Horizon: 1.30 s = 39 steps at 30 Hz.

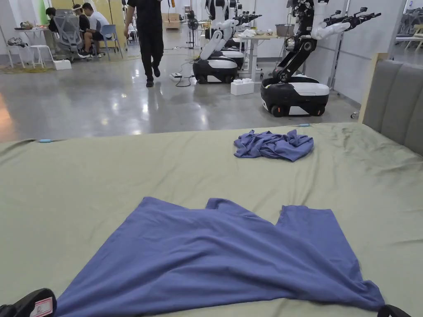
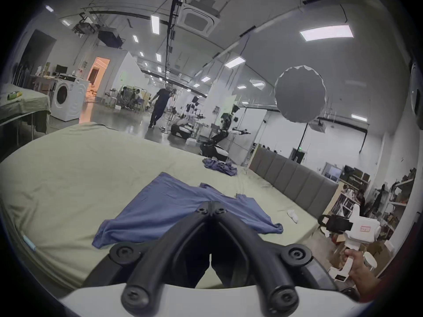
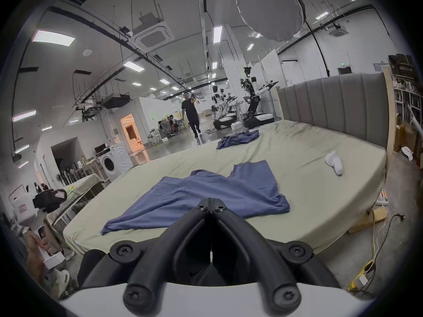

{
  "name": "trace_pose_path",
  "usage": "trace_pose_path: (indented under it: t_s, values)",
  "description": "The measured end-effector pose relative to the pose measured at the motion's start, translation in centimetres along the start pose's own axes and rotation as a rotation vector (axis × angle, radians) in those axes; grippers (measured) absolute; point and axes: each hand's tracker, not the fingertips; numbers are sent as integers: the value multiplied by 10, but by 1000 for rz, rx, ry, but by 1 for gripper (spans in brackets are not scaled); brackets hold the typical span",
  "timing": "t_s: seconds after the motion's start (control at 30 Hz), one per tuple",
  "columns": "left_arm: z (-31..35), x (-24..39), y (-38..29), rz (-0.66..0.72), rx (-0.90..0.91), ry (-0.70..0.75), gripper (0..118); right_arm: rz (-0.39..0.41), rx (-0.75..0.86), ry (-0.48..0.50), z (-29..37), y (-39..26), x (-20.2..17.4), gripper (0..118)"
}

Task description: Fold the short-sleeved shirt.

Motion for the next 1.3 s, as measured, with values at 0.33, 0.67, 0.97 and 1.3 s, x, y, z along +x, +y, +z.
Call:
trace_pose_path:
  t_s: [0.33,0.67,0.97,1.3]
  values:
    - [-286,-69,72,3,-444,-15,97,-104,-110,28,-28,-14,14,2]
    - [-555,-182,25,32,-762,313,97,-102,-212,-68,-57,-24,40,2]
    - [-565,-151,-7,-21,-835,276,3,-162,-234,-132,-67,-23,67,2]
    - [-466,-110,22,90,-688,-6,3,-217,-195,-37,-104,12,100,2]
